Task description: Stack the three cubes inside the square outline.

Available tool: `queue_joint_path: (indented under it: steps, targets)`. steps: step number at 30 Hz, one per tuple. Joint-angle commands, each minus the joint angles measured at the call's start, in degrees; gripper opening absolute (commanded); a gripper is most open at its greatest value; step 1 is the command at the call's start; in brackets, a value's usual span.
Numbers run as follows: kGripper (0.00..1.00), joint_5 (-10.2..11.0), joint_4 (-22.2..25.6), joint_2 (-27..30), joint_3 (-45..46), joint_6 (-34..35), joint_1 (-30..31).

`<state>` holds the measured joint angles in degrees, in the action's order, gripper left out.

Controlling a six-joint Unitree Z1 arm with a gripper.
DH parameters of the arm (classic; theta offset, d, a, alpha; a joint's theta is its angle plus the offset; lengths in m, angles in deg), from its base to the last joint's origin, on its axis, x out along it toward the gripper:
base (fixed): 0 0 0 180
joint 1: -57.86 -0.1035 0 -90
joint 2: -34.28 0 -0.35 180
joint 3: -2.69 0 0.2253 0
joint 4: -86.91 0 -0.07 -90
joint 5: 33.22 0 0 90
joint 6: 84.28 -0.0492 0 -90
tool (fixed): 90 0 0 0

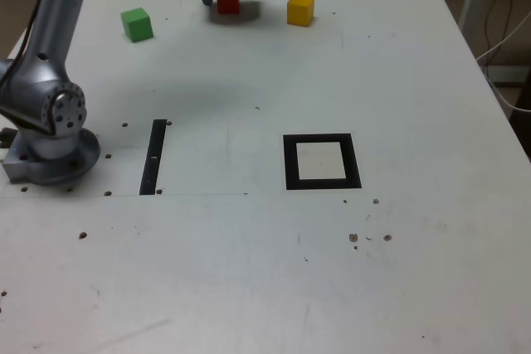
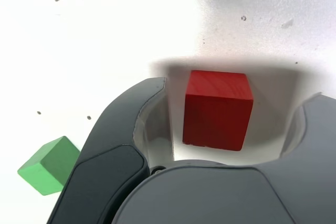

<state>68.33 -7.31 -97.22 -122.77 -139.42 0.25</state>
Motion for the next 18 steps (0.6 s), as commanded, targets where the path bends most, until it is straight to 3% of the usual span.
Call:
queue_joint_path:
  steps: [1, 13, 18]
  targets:
    - [0.73, -0.2, 0.3, -0.3, -0.4, -0.2, 0.0]
    - [0.52, -1.7, 2.2, -0.6, -1.8, -0.6, 0.0]
    - [0.51, -2.4, 2.5, -0.8, -2.1, -0.6, -0.1]
